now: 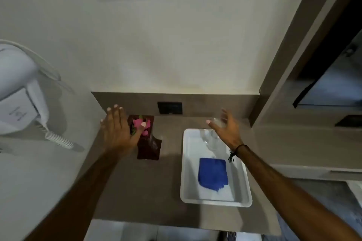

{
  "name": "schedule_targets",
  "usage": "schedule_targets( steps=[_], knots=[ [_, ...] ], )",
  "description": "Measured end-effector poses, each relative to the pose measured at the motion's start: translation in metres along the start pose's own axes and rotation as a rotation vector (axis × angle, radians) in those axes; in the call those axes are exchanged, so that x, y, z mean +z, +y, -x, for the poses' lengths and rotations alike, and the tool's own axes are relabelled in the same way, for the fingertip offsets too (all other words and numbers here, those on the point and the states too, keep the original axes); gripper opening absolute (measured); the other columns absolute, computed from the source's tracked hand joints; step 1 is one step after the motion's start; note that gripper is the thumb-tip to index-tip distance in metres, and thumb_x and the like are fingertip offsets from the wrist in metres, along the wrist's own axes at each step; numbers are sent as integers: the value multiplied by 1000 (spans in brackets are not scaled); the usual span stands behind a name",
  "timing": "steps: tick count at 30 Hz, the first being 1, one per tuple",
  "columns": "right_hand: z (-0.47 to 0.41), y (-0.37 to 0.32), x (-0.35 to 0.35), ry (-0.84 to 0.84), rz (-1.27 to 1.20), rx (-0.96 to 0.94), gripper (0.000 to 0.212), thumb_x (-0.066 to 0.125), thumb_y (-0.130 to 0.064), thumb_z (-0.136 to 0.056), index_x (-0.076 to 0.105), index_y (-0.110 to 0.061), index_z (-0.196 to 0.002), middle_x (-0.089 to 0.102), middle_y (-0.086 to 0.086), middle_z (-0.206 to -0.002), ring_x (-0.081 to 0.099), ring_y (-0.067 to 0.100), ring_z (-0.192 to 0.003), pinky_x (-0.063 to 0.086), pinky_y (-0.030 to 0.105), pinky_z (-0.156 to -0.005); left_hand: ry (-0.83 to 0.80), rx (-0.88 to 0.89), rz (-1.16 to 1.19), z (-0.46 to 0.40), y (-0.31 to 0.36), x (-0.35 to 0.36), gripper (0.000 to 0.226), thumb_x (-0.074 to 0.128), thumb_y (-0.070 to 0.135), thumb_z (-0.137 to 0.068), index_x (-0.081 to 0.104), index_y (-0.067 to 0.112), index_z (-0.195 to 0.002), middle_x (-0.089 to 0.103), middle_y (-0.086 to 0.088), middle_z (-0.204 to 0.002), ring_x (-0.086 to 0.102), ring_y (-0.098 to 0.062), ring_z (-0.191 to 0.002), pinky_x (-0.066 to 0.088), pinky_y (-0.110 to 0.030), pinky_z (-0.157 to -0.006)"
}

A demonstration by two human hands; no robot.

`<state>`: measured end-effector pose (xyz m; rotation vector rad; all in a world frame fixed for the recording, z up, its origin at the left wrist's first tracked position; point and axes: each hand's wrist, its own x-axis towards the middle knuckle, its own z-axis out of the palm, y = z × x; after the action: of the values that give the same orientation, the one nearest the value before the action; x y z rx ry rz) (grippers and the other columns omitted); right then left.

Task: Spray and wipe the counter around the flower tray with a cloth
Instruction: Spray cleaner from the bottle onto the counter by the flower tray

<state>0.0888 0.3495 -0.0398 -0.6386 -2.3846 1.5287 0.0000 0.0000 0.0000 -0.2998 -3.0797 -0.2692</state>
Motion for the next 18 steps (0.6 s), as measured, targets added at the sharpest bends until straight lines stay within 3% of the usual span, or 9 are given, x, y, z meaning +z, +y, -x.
schedule_targets(
  steps=[3,4,6,9,12,15,18],
  knots=[
    [2,17,9,65,-167,56,50,77,-34,-84,61,-17,-128,68,2,-123,65,17,-110,48,2,-76,49,-117,-27,15,7,19,111,23,81,-81,13,-2,-155,12,-27,-164,9,-43,-153,9,-59,-121],
    [3,22,14,78,-173,70,41,76,-31,-86,63,-16,-122,69,3,-118,66,15,-103,48,-1,-71,46,-155,5,22,8,26,113,23,83,-80,14,-2,-154,14,-27,-164,11,-44,-152,10,-59,-121],
    [0,25,22,85,-229,87,31,74,-30,-87,64,-20,-115,70,1,-112,65,15,-100,51,3,-76,25,-202,65,27,9,41,117,19,88,-77,9,1,-154,10,-25,-165,6,-41,-153,7,-57,-122],
    [-12,29,33,53,-279,103,26,74,-34,-87,69,-15,-104,72,2,-105,68,18,-99,56,24,-87,19,-202,58,30,6,52,115,20,87,-79,5,2,-154,8,-24,-165,3,-39,-154,5,-55,-122],
    [-19,26,43,27,-199,50,19,69,-36,-91,67,-27,-75,68,-2,-77,65,18,-75,55,36,-75,17,-235,96,33,4,59,115,24,87,-79,6,2,-154,11,-24,-164,4,-38,-154,4,-55,-122],
    [-27,22,57,21,-106,42,27,65,-38,-92,66,-20,-72,66,2,-71,63,21,-67,54,35,-67,27,-253,90,32,4,61,114,28,85,-80,7,1,-154,14,-23,-164,6,-37,-154,6,-54,-122],
    [-20,9,82,-73,9,-18,17,67,-35,-88,67,-21,-79,67,-6,-73,63,6,-64,52,23,-61,37,-259,57,32,6,60,113,30,82,-81,6,1,-155,11,-22,-166,4,-36,-155,4,-53,-123]
  ],
)
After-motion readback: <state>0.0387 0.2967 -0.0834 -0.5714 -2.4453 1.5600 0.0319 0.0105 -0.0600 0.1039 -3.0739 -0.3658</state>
